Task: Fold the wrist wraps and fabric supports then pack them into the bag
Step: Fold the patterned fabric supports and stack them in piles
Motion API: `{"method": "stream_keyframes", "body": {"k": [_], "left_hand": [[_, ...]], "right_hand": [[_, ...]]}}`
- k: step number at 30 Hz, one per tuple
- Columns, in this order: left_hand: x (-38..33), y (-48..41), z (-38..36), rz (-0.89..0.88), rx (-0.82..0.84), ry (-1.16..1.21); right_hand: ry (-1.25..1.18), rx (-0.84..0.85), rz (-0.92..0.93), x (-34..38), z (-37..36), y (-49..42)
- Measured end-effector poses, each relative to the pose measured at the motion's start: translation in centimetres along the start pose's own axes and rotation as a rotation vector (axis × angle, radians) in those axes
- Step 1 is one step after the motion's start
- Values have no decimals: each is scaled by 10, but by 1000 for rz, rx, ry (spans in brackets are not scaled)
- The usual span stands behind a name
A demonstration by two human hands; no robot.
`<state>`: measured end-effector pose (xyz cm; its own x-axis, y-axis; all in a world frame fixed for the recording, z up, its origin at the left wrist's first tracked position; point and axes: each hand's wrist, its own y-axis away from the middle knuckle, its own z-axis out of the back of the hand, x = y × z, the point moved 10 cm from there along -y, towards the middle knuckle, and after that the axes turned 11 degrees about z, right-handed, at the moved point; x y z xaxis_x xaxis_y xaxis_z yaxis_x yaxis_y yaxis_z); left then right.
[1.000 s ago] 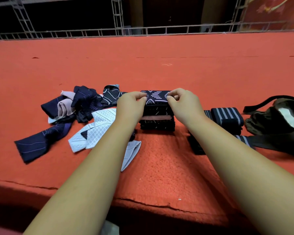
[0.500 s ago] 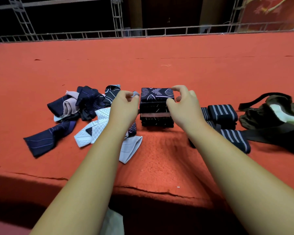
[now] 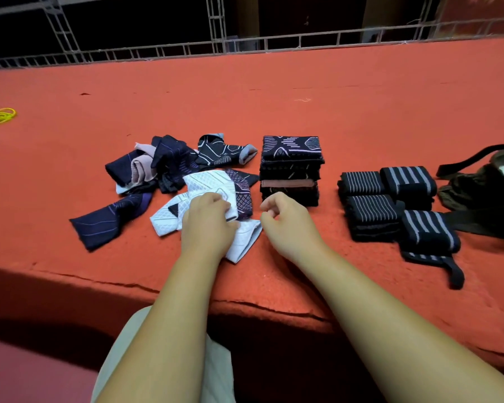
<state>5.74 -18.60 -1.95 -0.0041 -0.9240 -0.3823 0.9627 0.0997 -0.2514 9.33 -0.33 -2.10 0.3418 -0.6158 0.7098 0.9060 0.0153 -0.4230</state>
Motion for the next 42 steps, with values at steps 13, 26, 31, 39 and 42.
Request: {"method": "stream_keyframes", "body": {"k": [13, 26, 31, 39, 42], "left_hand": [[-33, 17, 59, -193, -172, 281], [-55, 29, 137, -169, -108, 591], [-52, 30, 134, -52, 54, 901], [-108, 47, 45, 77, 654, 1236], [-121, 52, 23, 88, 650, 1167]], "right_hand": [[-141, -53, 141, 8, 13, -8], [-208, -65, 277, 61, 76, -3], [-328, -149, 203, 63, 111, 3], [-440, -378, -43, 12, 165, 26], [-408, -420, -128, -19, 175, 42]]}}
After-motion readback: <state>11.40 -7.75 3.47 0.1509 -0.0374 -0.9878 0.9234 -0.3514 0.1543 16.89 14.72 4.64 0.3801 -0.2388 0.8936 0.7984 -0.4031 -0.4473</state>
